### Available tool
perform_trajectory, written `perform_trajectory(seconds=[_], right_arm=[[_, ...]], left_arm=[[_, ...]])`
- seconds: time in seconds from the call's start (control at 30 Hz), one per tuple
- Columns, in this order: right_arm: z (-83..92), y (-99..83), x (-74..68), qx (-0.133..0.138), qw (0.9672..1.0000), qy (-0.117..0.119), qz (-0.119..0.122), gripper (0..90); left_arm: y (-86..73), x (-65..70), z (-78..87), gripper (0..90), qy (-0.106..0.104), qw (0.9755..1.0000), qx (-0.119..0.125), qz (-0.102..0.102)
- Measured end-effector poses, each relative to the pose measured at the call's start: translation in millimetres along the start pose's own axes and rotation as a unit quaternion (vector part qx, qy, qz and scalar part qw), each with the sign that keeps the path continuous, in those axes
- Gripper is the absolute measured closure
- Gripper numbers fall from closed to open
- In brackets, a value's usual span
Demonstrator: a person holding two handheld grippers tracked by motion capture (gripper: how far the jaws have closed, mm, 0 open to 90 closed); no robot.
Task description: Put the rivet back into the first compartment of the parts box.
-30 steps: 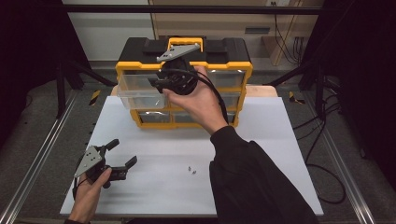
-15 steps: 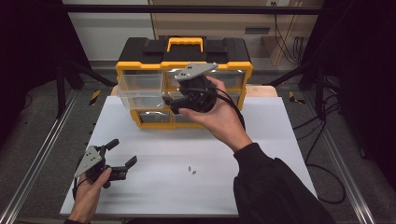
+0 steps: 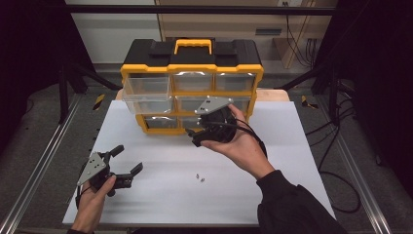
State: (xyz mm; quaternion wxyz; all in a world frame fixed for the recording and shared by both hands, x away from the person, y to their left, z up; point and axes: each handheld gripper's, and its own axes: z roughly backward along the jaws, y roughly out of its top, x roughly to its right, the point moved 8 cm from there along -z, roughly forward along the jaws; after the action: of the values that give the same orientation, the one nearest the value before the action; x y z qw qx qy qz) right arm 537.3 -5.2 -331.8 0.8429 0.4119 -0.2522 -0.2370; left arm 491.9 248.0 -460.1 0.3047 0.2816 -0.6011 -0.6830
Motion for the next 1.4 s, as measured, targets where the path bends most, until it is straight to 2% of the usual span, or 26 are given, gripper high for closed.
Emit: perform_trajectory(seconds=[0.27,0.73,1.07,1.4], right_arm=[[-6.7,-28.5,-8.0,-0.027,0.9996,0.000,0.004,15.1],[-22.4,-73.3,-13.1,-0.062,0.9979,0.006,-0.017,12.9],[-35.2,-102.0,-16.4,-0.090,0.9952,0.018,-0.033,10.4],[-45.5,-122.6,-24.8,-0.123,0.9913,0.032,-0.036,7.7]], left_arm=[[0.7,-0.1,0.3,2.9,0.000,1.0000,0.002,-0.001],[3.1,-0.3,1.1,2.9,0.002,0.9999,0.010,-0.001],[3.4,0.2,1.0,2.9,0.001,0.9999,0.011,-0.002],[3.8,0.6,1.0,2.9,0.000,0.9999,0.012,-0.003]])
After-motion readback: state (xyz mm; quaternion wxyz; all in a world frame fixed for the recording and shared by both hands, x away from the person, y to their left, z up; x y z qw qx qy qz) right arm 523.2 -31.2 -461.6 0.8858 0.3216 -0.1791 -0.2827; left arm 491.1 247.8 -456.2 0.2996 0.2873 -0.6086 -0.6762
